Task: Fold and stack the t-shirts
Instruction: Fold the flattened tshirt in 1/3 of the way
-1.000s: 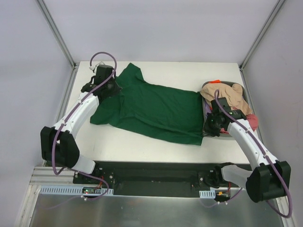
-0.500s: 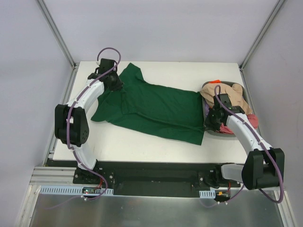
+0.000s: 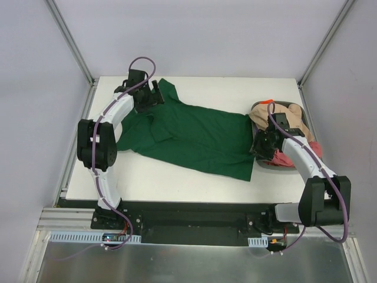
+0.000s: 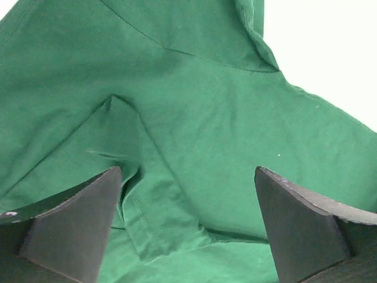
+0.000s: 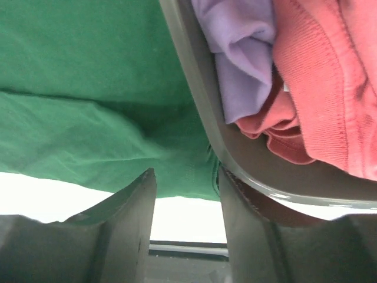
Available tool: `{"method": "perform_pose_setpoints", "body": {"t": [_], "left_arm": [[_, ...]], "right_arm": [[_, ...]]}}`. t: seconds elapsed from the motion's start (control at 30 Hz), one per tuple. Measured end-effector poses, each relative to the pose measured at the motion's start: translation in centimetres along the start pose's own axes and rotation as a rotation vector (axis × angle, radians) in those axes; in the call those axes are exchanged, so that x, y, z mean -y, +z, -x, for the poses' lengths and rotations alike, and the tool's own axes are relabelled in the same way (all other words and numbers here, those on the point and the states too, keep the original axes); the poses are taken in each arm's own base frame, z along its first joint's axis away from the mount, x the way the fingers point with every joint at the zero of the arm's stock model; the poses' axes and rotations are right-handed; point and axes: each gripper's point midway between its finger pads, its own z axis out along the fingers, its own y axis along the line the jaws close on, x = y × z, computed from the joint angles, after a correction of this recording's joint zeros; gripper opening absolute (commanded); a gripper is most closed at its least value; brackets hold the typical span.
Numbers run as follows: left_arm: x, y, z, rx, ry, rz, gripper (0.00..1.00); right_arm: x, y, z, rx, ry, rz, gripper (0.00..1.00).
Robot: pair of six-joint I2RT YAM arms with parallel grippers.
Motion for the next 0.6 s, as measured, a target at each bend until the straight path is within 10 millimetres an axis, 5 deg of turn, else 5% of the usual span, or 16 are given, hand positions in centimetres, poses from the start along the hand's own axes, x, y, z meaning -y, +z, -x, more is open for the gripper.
{"method": "perform_pose_setpoints", "body": {"t": [0.17, 0.47, 0.6], "left_arm": [[0.1, -0.7, -0.3, 0.002, 0.011, -0.013, 0.99], [-3.5, -8.0, -4.0, 0.034, -0.020, 0.005, 0.99], [-7.2, -7.3, -5.6, -0.012, -0.109, 0.048, 0.99]], "right_arm": [[-0.8, -1.4, 0.3, 0.036, -0.018, 0.049, 0.99], [-1.3, -5.6, -1.2, 0.165, -0.068, 0.147, 0.96], [-2.4, -4.3, -4.9, 0.093, -0.136, 0.211, 0.96]]}}
